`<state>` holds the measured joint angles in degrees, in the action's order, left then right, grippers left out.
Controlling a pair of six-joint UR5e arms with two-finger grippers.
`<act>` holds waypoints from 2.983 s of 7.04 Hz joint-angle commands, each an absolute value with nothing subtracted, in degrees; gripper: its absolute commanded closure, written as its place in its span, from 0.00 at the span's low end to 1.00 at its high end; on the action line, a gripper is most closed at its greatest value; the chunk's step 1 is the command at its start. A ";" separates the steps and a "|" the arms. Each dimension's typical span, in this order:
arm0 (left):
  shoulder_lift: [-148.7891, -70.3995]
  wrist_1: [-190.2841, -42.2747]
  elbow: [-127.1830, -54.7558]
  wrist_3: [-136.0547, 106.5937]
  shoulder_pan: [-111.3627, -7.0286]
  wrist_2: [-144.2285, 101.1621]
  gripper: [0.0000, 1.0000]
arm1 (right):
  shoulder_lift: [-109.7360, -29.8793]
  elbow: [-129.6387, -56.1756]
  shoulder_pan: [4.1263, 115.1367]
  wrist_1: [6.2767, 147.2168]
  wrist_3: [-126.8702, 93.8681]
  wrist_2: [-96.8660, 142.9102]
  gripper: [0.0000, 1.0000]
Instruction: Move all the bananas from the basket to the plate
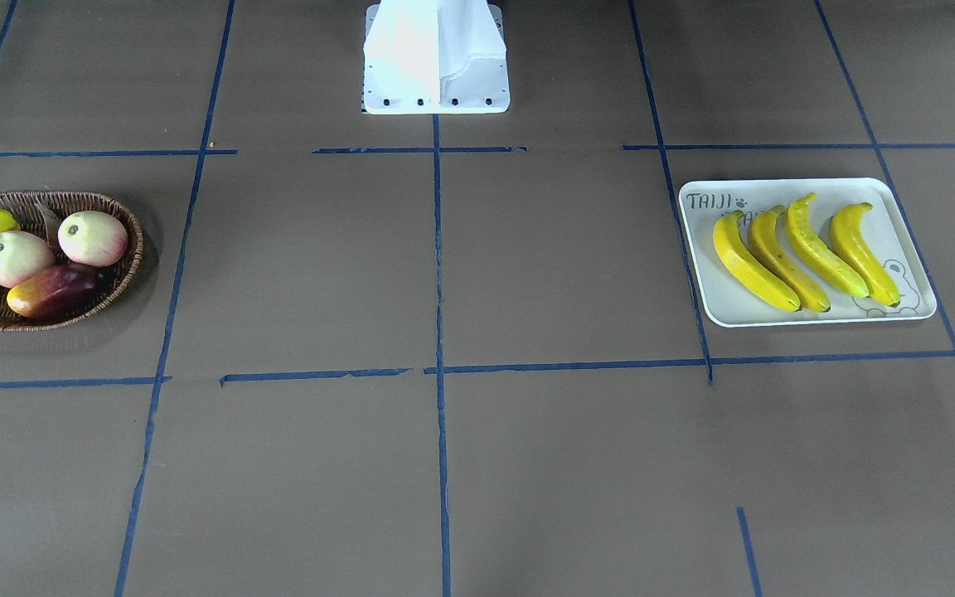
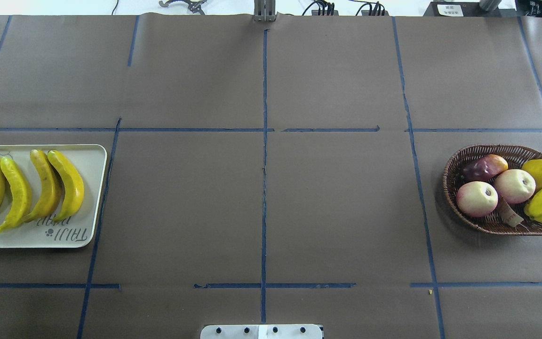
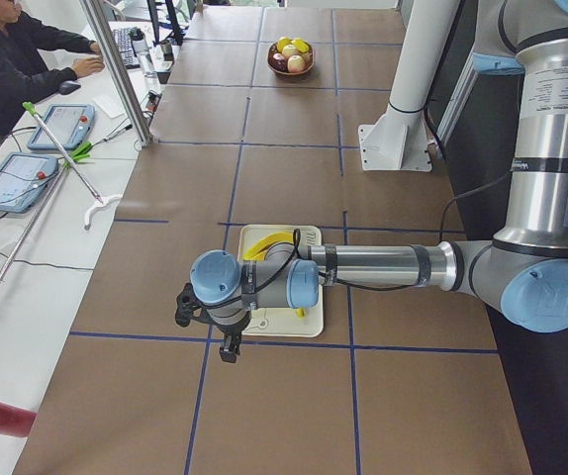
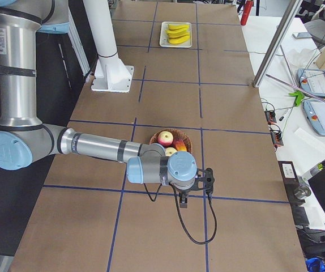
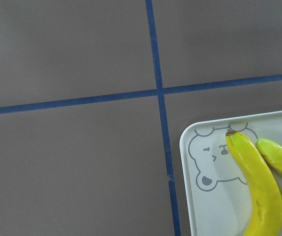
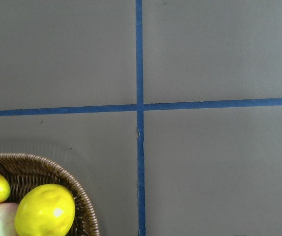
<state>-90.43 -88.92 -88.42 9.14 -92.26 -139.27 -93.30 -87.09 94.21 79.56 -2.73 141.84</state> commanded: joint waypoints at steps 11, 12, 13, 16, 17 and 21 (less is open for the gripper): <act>-90.53 -89.21 -88.95 8.17 -92.02 -139.31 0.00 | -95.27 -97.03 92.99 94.92 -1.85 141.15 0.00; -90.53 -89.21 -88.95 8.17 -92.02 -139.31 0.00 | -95.27 -96.34 92.99 94.83 -1.76 141.15 0.00; -90.61 -89.21 -88.95 8.17 -92.02 -139.22 0.00 | -95.19 -94.94 92.99 93.18 -0.80 141.15 0.00; -90.53 -89.21 -88.95 8.17 -92.02 -139.22 0.00 | -95.10 -94.22 92.99 91.67 -0.17 141.15 0.00; -90.53 -89.21 -89.03 8.17 -92.11 -139.31 0.00 | -95.10 -94.31 92.99 91.67 -0.44 141.15 0.00; -90.79 -89.21 -88.95 8.17 -92.11 -139.22 0.00 | -95.01 -94.57 93.08 91.67 -0.79 141.06 0.00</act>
<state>-90.66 -89.21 -88.95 8.17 -92.10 -139.24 -94.99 -94.53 93.07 91.66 -0.68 141.08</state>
